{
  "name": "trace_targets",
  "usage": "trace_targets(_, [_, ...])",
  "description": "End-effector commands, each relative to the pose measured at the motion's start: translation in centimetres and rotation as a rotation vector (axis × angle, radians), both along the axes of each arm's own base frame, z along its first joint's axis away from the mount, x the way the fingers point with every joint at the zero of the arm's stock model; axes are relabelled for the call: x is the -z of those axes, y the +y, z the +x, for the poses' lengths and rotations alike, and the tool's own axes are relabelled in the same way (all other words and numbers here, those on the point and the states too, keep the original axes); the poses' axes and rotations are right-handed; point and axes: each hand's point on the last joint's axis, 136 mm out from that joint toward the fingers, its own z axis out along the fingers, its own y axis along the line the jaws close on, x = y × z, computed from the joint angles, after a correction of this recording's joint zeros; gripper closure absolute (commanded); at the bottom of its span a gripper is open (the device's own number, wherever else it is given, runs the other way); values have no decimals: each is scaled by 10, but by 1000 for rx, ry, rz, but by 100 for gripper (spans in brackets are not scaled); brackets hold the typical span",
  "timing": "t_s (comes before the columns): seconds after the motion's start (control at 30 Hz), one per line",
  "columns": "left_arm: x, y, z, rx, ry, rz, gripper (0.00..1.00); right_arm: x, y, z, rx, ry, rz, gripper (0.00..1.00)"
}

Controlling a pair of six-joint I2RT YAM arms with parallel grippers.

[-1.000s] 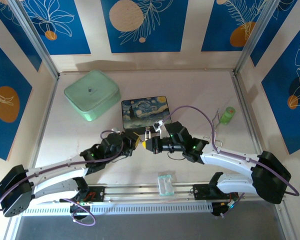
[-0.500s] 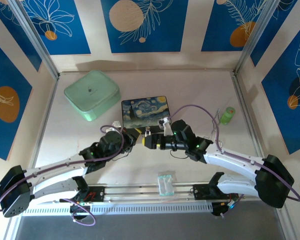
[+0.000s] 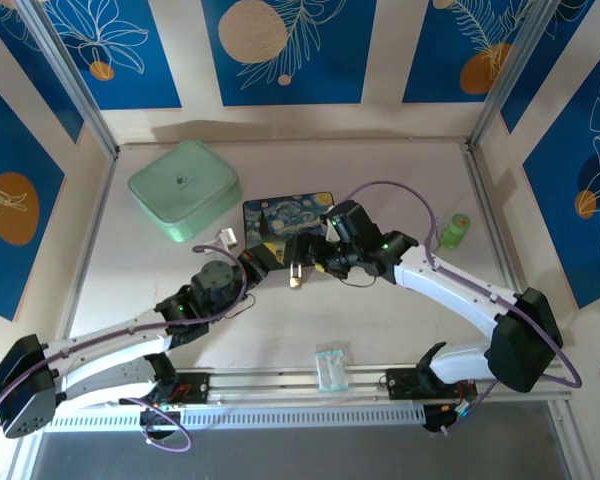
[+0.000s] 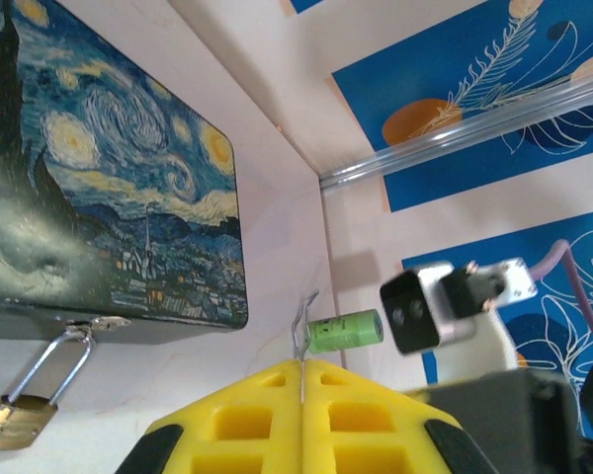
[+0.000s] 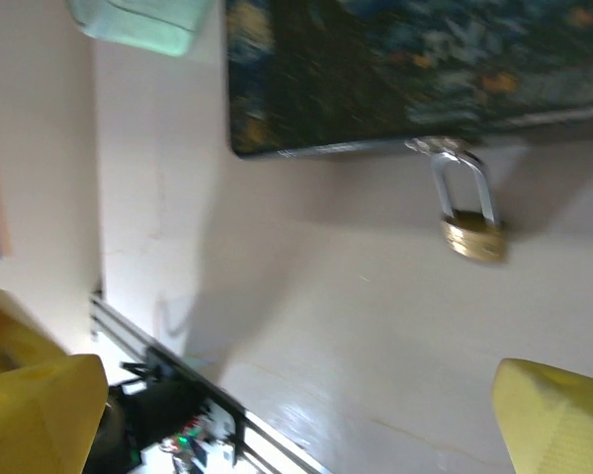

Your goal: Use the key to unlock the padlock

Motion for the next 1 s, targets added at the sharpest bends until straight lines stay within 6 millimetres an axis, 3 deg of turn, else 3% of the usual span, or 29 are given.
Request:
trace_targets(0.0, [-11, 11, 3, -39, -46, 43, 100, 10, -30, -14, 3, 19, -94, 1])
trace_targets(0.1, [-13, 12, 3, -42, -56, 46, 100, 3, -46, -9, 37, -35, -163, 1])
trace_targets(0.23, [-15, 9, 3, -31, -72, 34, 100, 5, -82, 3, 140, -89, -369, 1])
trace_targets(0.4, [-17, 6, 4, -23, -83, 37, 100, 8, -88, 1, 90, -126, -483, 1])
trace_targets(0.47, [-18, 5, 4, -19, -82, 29, 100, 9, -100, 1, 133, -97, -544, 1])
trace_targets(0.5, [-18, 4, 4, -18, -84, 27, 100, 8, -101, 3, 142, -91, -541, 14])
trace_targets(0.53, [-18, 4, 4, -16, -87, 24, 100, 6, -99, 5, 130, -101, -519, 26])
trace_targets(0.57, [-18, 2, 4, -11, -92, 17, 100, 1, -94, 7, 116, -127, -487, 26])
trace_targets(0.6, [-17, 2, 4, -9, -93, 15, 100, -4, -85, 8, 81, -163, -446, 20])
trace_targets(0.63, [-18, 1, 4, -7, -97, 9, 100, -10, -76, 9, 47, -209, -409, 1])
trace_targets(0.8, [-20, -1, 3, 2, -124, -19, 100, -20, -67, 11, -4, -275, -388, 1])
trace_targets(0.83, [-21, -1, 3, 5, -130, -21, 100, -23, -65, 12, 5, -260, -356, 1])
trace_targets(0.9, [-20, -1, 2, 8, -136, -23, 100, -33, -51, 11, -15, -249, -211, 15])
trace_targets(0.97, [-19, 0, 1, 8, -143, -39, 100, -50, -33, 10, -25, -249, -3, 17])
